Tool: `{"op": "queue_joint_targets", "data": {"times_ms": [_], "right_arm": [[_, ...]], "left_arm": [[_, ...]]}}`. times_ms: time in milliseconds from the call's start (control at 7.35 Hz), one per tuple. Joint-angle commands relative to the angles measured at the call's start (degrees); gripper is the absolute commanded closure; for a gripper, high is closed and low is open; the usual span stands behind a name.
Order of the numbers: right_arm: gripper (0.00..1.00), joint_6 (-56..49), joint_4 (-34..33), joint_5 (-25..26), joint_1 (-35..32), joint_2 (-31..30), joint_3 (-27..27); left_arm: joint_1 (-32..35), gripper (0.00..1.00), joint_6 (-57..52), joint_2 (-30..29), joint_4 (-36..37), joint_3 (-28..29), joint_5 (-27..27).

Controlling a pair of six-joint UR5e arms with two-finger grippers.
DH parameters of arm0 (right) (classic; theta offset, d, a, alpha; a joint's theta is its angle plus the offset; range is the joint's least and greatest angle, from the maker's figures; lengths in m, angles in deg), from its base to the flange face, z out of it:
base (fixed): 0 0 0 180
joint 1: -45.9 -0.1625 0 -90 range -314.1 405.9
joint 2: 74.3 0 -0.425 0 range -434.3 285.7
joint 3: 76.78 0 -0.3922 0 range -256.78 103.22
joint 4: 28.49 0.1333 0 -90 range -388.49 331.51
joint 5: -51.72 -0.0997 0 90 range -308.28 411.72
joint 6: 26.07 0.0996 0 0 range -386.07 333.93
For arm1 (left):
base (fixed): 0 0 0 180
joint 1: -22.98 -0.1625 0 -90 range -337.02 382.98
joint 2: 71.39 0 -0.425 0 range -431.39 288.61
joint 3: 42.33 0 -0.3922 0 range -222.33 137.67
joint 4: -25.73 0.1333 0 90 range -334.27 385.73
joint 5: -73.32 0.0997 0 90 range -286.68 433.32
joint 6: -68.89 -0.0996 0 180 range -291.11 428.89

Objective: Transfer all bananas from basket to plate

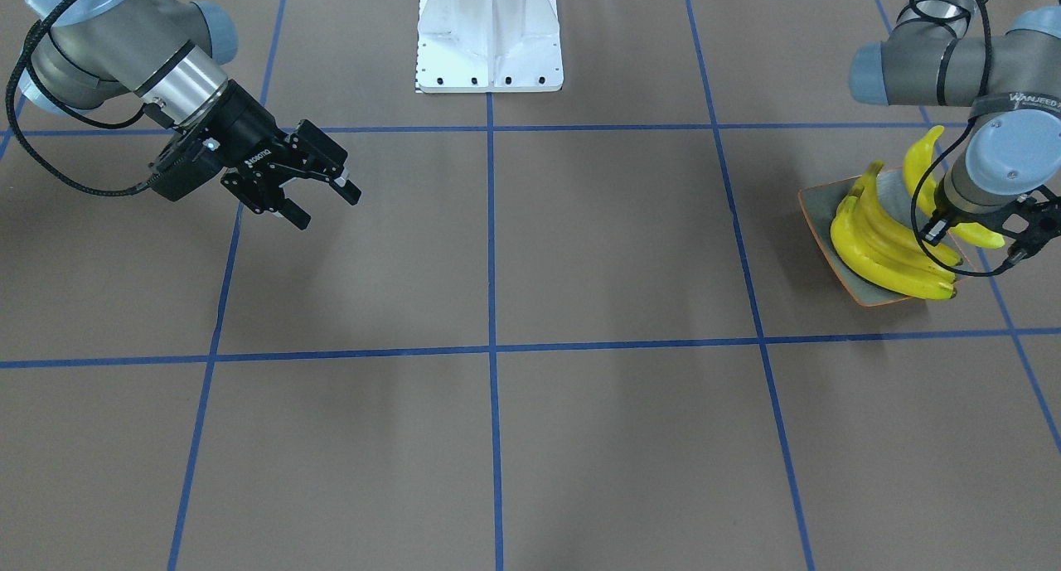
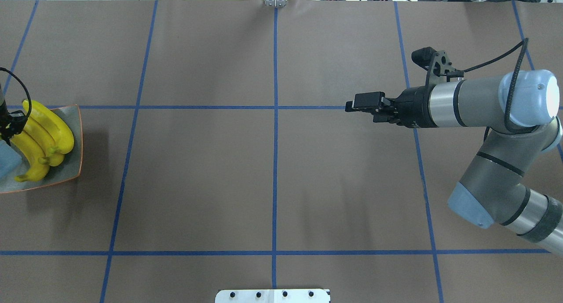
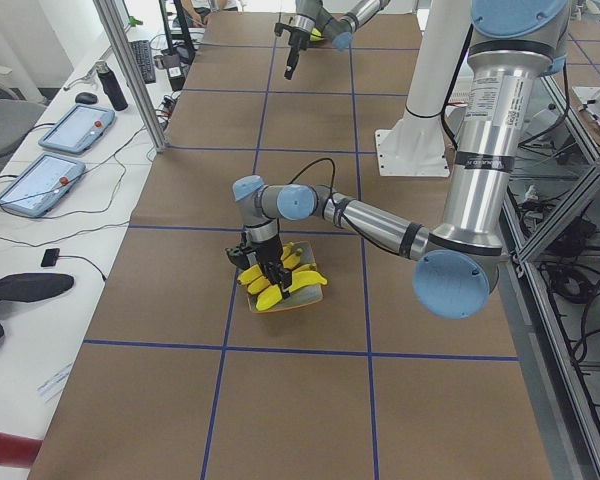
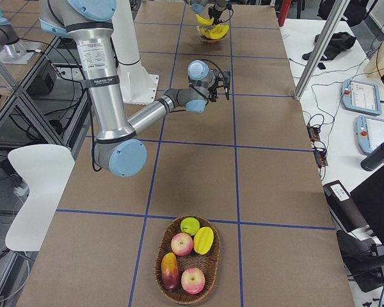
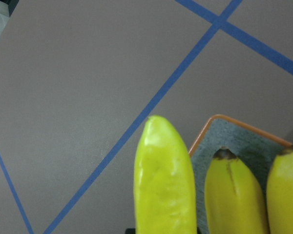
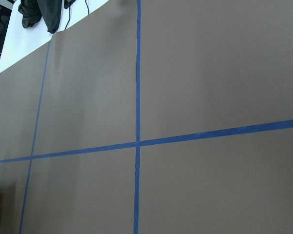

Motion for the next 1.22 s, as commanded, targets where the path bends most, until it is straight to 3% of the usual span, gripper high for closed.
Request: {"op": "queue_joint_targets", "data": {"times_ms": [0,272,544,1088], "right_arm": [[0.0,0.0,0.07,0.0,0.0,-0.09,-0.03],[0.0,0.09,0.07,0.0,0.0,-0.09,-0.03],[0.0,0.09,-0.02,0.0,0.09,-0.09,-0.03],[0.0,0.09,-0.02,0.17,0.18,-0.09,-0.12]], "left_arm": [[-1.64,0.47,1.95,-0.01,-0.04,-0.02,0.0],[-1.74,0.0,1.71,0.52,-0.04,0.06,1.66],[-1.65,0.0,1.09,0.44,0.14,-1.42,1.94],[1.32,0.0,0.03,0.78,0.58,-10.02,0.02]]}}
